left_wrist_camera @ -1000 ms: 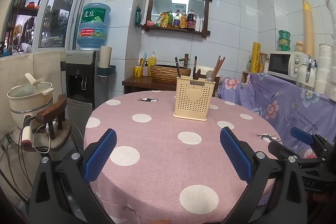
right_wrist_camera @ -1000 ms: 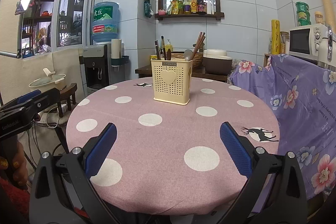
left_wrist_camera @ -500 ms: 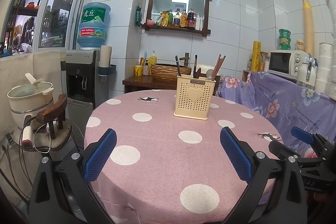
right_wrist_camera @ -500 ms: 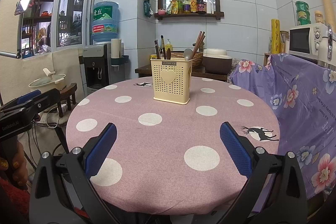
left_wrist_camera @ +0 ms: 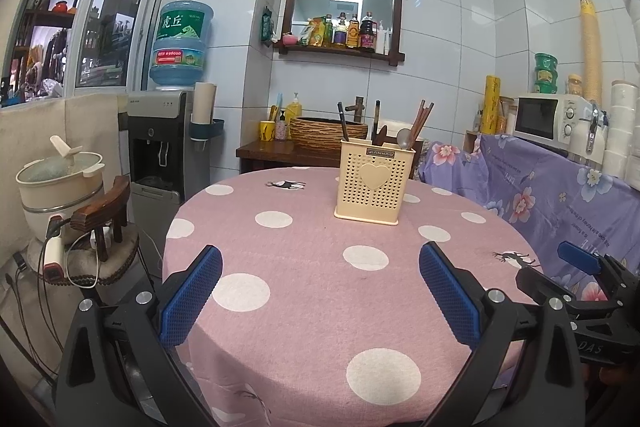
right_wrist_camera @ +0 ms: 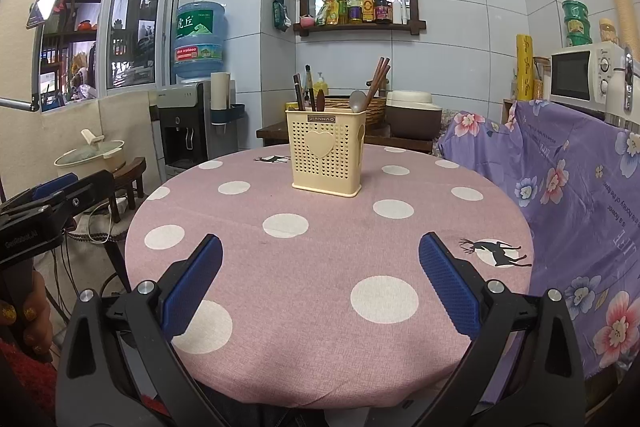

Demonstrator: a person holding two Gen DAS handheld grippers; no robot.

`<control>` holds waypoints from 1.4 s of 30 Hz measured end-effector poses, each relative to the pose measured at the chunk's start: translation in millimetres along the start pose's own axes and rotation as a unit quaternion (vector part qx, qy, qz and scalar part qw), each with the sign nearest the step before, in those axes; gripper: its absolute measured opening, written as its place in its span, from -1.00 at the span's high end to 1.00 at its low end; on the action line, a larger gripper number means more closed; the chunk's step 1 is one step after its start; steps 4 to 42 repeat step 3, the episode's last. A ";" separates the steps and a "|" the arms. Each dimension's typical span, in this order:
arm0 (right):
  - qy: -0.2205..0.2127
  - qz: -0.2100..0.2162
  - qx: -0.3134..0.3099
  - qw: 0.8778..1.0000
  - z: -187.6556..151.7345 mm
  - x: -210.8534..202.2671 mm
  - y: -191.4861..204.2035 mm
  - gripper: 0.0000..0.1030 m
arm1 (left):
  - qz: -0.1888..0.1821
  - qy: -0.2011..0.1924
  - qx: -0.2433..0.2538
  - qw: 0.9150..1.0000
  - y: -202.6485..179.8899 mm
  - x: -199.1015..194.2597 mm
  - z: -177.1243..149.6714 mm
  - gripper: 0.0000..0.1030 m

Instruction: Organize utensils

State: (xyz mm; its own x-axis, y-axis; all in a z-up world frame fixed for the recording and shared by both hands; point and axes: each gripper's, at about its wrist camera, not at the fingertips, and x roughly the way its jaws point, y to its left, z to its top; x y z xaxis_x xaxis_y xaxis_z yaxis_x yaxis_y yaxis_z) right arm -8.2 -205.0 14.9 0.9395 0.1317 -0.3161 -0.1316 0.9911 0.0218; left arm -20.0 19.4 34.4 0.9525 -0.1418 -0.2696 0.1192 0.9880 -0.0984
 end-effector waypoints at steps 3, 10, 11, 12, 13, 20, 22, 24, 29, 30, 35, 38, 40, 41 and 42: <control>0.000 0.000 0.000 1.000 0.1 -0.1 0.1 -0.89 | 0.000 0.000 0.001 1.000 0.1 0.1 0.2 -0.90; 0.000 0.000 0.000 1.000 0.1 -0.1 0.1 -0.89 | 0.000 0.000 0.001 1.000 0.1 0.1 0.2 -0.90; 0.000 0.000 0.000 1.000 0.1 -0.1 0.1 -0.89 | 0.000 0.000 0.001 1.000 0.1 0.1 0.2 -0.90; 0.000 0.000 0.000 1.000 0.1 -0.1 0.1 -0.89 | 0.000 0.000 0.001 1.000 0.1 0.1 0.2 -0.90; 0.000 0.000 0.000 1.000 0.1 -0.1 0.1 -0.89 | 0.000 0.000 0.001 1.000 0.1 0.1 0.2 -0.90; 0.000 0.000 0.000 1.000 0.1 -0.1 0.1 -0.89 | 0.000 0.000 0.001 1.000 0.1 0.1 0.2 -0.90; 0.000 0.000 0.000 1.000 0.1 -0.1 0.1 -0.89 | 0.000 0.000 0.001 1.000 0.1 0.1 0.2 -0.90; 0.000 0.000 0.000 1.000 0.1 -0.1 0.1 -0.89 | 0.000 0.000 0.001 1.000 0.1 0.1 0.2 -0.90; 0.000 0.000 0.000 1.000 0.1 -0.1 0.1 -0.89 | 0.000 0.000 0.001 1.000 0.1 0.1 0.2 -0.90; 0.000 0.000 0.000 1.000 0.1 -0.1 0.1 -0.89 | 0.000 0.000 0.001 1.000 0.1 0.1 0.2 -0.90; 0.000 0.000 0.000 1.000 0.1 -0.1 0.1 -0.89 | 0.000 0.000 0.001 1.000 0.1 0.1 0.2 -0.90; 0.000 0.000 0.000 1.000 0.1 -0.1 0.1 -0.89 | 0.000 0.000 0.001 1.000 0.1 0.1 0.2 -0.90; 0.000 0.000 0.000 1.000 0.1 -0.1 0.1 -0.89 | 0.000 0.000 0.001 1.000 0.1 0.1 0.2 -0.90; 0.000 0.000 0.000 1.000 0.1 -0.1 0.1 -0.89 | 0.000 0.000 0.001 1.000 0.1 0.1 0.2 -0.90; 0.000 0.000 0.000 1.000 0.1 -0.1 0.1 -0.89 | 0.000 0.000 0.001 1.000 0.1 0.1 0.2 -0.90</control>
